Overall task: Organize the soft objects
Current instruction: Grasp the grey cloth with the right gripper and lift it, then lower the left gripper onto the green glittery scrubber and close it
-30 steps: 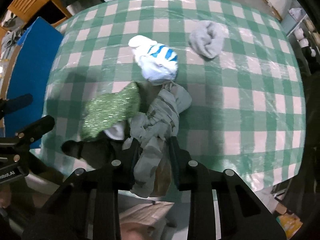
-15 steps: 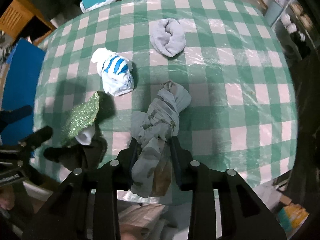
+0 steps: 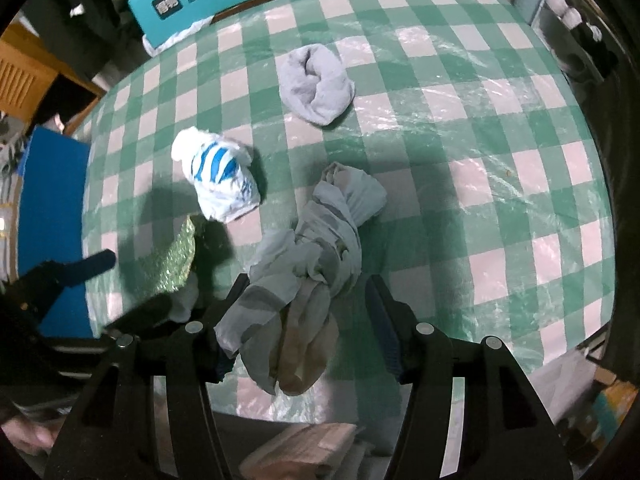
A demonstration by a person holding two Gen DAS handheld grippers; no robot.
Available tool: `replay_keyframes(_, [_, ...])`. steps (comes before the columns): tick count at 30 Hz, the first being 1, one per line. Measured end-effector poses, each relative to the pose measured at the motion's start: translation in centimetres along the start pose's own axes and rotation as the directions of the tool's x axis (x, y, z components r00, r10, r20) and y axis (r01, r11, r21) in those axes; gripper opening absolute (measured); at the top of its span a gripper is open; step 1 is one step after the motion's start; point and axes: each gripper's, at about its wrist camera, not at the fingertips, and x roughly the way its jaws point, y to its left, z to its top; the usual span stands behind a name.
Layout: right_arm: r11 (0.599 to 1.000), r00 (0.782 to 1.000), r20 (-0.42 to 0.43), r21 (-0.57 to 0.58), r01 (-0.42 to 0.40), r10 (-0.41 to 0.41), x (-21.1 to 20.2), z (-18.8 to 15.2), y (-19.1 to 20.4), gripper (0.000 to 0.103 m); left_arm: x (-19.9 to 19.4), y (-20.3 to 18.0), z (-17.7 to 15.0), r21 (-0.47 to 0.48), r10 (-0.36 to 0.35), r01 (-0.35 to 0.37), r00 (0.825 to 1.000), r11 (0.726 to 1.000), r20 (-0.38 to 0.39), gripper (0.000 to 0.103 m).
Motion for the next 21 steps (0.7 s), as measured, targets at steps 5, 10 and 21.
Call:
replay_keyframes(5, [1.000, 1.000, 0.005, 0.003, -0.009, 0.009, 0.3, 0.5, 0.3, 0.057, 1.4, -0.1, 0.5, -0.011, 0.012, -0.012, 1.000, 1.000, -0.023, 0.081])
replay_keyframes(10, [1.000, 1.000, -0.004, 0.005, -0.006, 0.006, 1.1, 0.9, 0.4, 0.057, 2.1, 1.2, 1.0, -0.073, -0.045, 0.042, 0.998, 0.996, -0.035, 0.078])
replay_keyframes(21, [1.000, 1.000, -0.016, 0.014, 0.022, -0.022, 2.7, 1.5, 0.4, 0.057, 3.0, 3.8, 1.5, -0.125, -0.053, 0.047, 0.998, 0.991, -0.046, 0.059])
